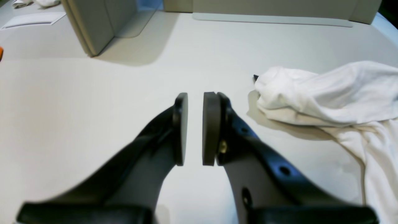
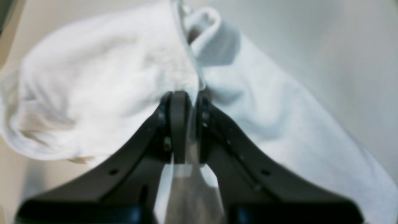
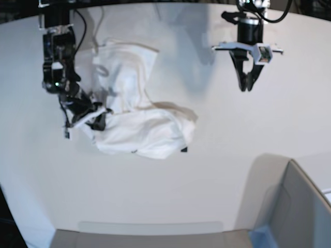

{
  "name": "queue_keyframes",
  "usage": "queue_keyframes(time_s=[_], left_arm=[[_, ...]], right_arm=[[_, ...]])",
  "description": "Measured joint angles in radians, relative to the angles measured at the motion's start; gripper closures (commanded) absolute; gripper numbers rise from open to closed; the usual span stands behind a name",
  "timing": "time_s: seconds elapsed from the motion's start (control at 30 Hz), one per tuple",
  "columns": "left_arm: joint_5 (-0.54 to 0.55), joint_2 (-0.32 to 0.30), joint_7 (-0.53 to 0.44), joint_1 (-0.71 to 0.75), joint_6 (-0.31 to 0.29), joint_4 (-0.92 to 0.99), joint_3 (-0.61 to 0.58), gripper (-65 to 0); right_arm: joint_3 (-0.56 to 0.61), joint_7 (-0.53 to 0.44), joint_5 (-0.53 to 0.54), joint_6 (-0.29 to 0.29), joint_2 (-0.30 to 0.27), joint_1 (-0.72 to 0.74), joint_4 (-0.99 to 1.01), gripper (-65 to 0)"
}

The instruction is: Layout the t-shirt on the table in an organized manner, then fold the t-shirt properly

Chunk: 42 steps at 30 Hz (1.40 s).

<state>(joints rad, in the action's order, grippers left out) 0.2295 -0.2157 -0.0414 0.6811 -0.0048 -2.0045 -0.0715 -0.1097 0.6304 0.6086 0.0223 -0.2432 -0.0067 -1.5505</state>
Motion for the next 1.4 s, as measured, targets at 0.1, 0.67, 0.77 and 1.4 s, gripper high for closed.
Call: queue_keyframes(time_s=[0.1, 0.67, 0.77, 1.4], left_arm=[[0.000, 0.000, 0.060, -0.018, 0.001, 0.000, 0.000, -10.0], [0.000, 0.000, 0.094, -0.084, 0.000, 0.000, -0.002, -10.0], [0.000, -0.001, 0.103, -0.124, 0.000, 0.000, -0.006, -10.0], [-0.001, 0.004, 0.219, -0.333, -0.004, 0.053, -0.180, -10.0]], right_arm=[[0.000, -0.003, 0.002, 0.000, 0.000, -0.014, -0.064, -5.4], [0.002, 0.003, 0.005, 0.000, 0.003, -0.017, -0.245, 0.0], [0.002, 0.002, 0.005, 0.000, 0.003, 0.030, -0.247, 0.0], [0.048, 0.002, 0.002, 0.000, 0.005, 0.272, -0.248, 0.0]])
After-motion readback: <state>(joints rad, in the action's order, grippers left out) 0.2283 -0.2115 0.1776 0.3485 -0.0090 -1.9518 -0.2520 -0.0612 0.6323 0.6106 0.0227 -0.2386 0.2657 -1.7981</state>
